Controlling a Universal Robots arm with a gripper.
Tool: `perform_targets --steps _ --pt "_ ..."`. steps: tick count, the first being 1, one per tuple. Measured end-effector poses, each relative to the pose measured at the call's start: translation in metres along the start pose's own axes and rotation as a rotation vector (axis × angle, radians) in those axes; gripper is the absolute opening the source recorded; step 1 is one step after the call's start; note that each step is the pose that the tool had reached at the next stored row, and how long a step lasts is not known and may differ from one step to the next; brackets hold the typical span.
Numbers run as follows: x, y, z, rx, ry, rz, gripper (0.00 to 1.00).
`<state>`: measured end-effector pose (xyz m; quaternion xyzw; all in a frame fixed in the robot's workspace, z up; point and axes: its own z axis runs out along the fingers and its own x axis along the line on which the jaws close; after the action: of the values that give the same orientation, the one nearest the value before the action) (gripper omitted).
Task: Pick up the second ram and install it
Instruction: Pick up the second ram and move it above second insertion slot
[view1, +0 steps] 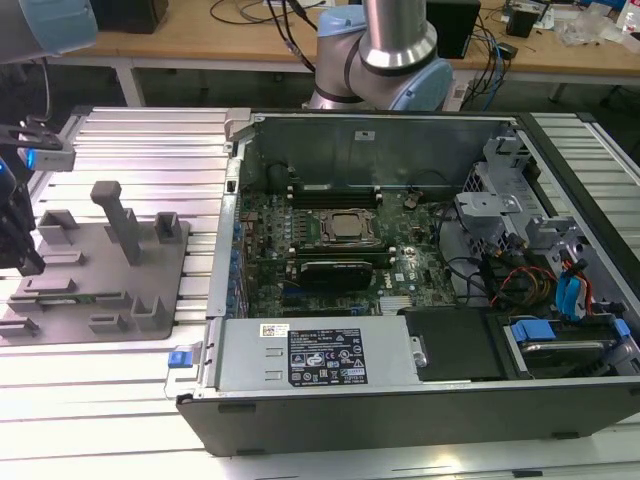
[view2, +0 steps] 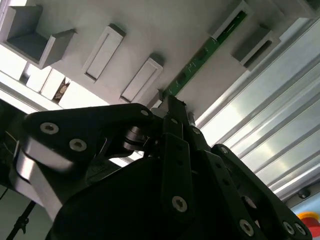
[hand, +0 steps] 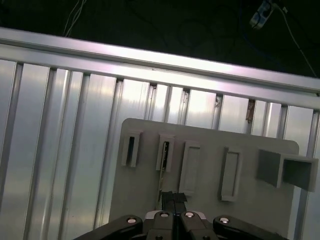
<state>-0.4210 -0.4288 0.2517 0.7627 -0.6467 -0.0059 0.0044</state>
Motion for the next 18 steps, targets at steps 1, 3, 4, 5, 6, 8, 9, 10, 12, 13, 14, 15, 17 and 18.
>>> perform_targets --steps 1,3,4,5,6,8,9,10,12,13,14,15,17,18 --pt "-0.0002 0.0014 0.0024 0.0001 0.0001 -0.011 0.08" --pt "-0.0005 0.0021 0.0046 -0.0001 0.0004 -0.026 0.08" --pt "-0.0006 0.0026 0.0062 0.0002 0.0003 -0.028 0.08" --pt "-0.0005 0.0026 0.0087 0.0 0.0005 -0.037 0.08" --pt "-0.0005 0.0026 0.01 -0.0003 0.0007 -0.042 0.08" --pt "0.0009 0.0023 0.0111 -0.0006 0.0005 -0.044 0.08" --pt "0.0022 0.0021 0.0116 -0.001 0.0004 -0.044 0.08" --pt "0.0037 0.0019 0.0121 -0.0016 0.0003 -0.044 0.08" --pt "0.0054 0.0019 0.0133 -0.002 0.0001 -0.042 0.08" --pt "0.0057 0.0018 0.0138 -0.0021 0.0 -0.04 0.08" --pt "0.0057 0.0019 0.0137 -0.0023 0.0001 -0.04 0.08" --pt "0.0058 0.0019 0.0137 -0.0024 0.0001 -0.04 0.08" --pt "0.0058 0.0019 0.0138 -0.0024 0.0001 -0.04 0.08" --pt "0.0058 0.0019 0.0138 -0.0024 0.0001 -0.04 0.08"
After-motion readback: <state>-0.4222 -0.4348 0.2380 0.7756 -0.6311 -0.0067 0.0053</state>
